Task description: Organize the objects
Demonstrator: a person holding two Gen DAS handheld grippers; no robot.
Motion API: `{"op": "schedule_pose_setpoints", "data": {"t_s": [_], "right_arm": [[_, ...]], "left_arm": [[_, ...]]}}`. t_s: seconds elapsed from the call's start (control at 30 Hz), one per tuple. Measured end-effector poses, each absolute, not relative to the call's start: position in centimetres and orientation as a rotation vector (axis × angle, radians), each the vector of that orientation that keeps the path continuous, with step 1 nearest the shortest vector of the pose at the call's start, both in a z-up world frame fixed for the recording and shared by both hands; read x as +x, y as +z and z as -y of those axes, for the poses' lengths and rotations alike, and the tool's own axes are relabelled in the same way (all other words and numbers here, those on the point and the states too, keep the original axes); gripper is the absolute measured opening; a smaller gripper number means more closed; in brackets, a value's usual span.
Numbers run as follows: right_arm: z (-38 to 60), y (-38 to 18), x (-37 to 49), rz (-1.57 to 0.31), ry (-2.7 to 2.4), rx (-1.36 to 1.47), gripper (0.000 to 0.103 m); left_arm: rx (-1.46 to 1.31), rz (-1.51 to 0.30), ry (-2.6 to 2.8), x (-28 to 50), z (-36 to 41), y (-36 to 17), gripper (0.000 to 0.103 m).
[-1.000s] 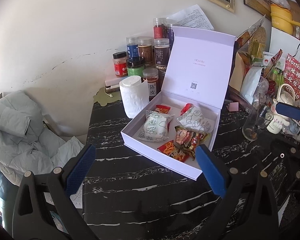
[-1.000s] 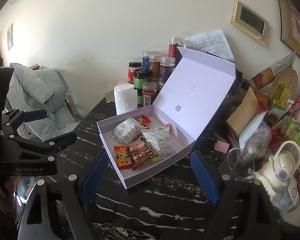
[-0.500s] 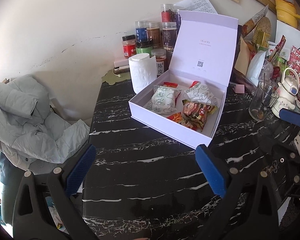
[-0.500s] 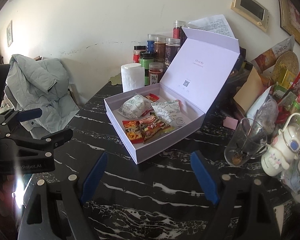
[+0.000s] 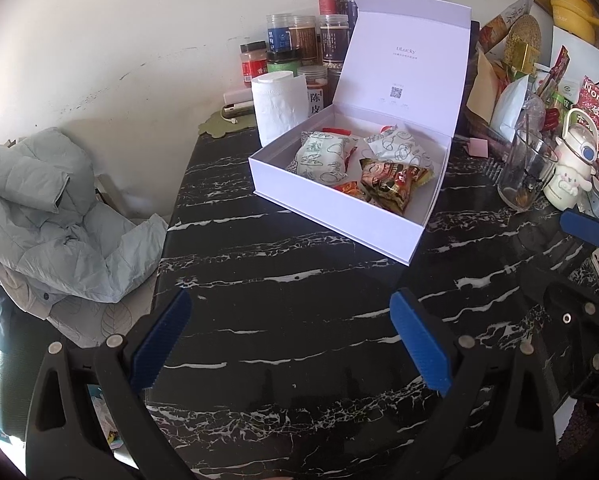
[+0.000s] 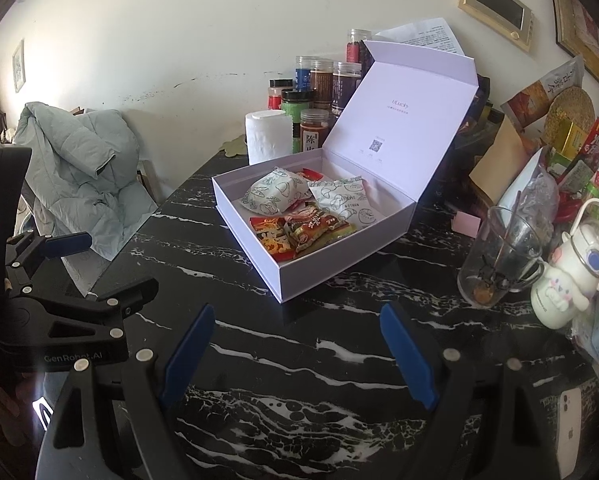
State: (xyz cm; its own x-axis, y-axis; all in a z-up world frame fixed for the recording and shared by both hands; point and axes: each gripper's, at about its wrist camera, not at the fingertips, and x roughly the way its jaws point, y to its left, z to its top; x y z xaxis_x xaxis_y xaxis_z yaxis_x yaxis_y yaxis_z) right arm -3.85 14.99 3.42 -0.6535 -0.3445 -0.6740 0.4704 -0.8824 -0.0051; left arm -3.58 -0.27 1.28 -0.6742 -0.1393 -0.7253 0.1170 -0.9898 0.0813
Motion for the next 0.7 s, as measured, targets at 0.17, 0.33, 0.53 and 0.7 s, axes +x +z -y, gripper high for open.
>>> {"op": "schedule_pose_setpoints", "data": {"t_s": [0.17,0.33,0.53,0.7], "right_arm": [[-15.1,3.2,-3.8,-0.248,-2.492,0.967,0.086],[-15.0,3.0,-3.8,-0.25,-2.486,0.969,0.086],[-14.7,2.9,-3.8,-0.245,-2.465,0.971,0.086],[-14.4,2.6,-3.8,-0.243,-2.453,0.98,0.086]], "left_arm": [[1.233,0.051,-2.754,-3.4,-0.4,0.5,0.1],[1.224,0.049,-2.75,-3.0,-0.3,0.5,0.1],[1.233,0.048,-2.751,-2.7,-0.2,0.4,0.1],[1.247,0.041,-2.75,-2.5,-0.1,0.2,0.1]]}}
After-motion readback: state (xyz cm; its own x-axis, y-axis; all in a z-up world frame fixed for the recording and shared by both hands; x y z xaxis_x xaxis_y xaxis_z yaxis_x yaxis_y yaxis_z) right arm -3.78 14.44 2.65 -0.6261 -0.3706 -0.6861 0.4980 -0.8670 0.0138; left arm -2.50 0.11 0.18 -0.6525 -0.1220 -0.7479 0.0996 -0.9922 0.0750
